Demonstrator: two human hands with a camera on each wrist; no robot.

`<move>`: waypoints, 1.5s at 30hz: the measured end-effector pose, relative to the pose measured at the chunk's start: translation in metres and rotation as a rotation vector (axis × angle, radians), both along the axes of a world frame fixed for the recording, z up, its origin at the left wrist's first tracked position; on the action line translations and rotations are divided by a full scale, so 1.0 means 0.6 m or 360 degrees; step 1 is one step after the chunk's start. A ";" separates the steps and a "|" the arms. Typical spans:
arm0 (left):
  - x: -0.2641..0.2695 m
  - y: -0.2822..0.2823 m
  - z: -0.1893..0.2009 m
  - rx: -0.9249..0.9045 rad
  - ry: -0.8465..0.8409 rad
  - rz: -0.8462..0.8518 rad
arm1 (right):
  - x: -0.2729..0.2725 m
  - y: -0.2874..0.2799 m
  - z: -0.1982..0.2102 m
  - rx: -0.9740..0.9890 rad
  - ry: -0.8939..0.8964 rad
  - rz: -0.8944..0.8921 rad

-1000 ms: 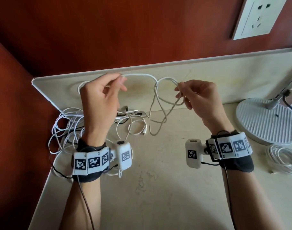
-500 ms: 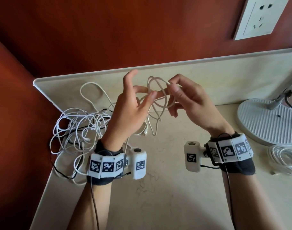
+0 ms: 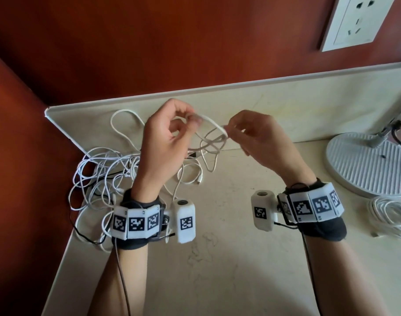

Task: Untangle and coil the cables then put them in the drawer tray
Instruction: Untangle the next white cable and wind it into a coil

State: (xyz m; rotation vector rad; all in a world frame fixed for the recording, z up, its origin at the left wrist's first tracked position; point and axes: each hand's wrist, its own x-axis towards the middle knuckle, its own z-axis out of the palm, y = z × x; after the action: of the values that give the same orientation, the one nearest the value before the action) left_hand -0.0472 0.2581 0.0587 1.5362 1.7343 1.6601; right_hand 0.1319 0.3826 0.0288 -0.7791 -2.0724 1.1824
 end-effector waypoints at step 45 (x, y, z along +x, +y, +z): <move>-0.030 -0.069 -0.046 -0.0506 0.0561 0.0351 | 0.015 0.023 0.016 0.0238 0.0524 -0.0411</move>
State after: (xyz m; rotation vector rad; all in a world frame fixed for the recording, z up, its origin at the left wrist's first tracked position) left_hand -0.0651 0.2168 0.0314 1.5989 2.2920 1.1679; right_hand 0.1411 0.3965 0.0384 -0.7035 -1.7100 0.9316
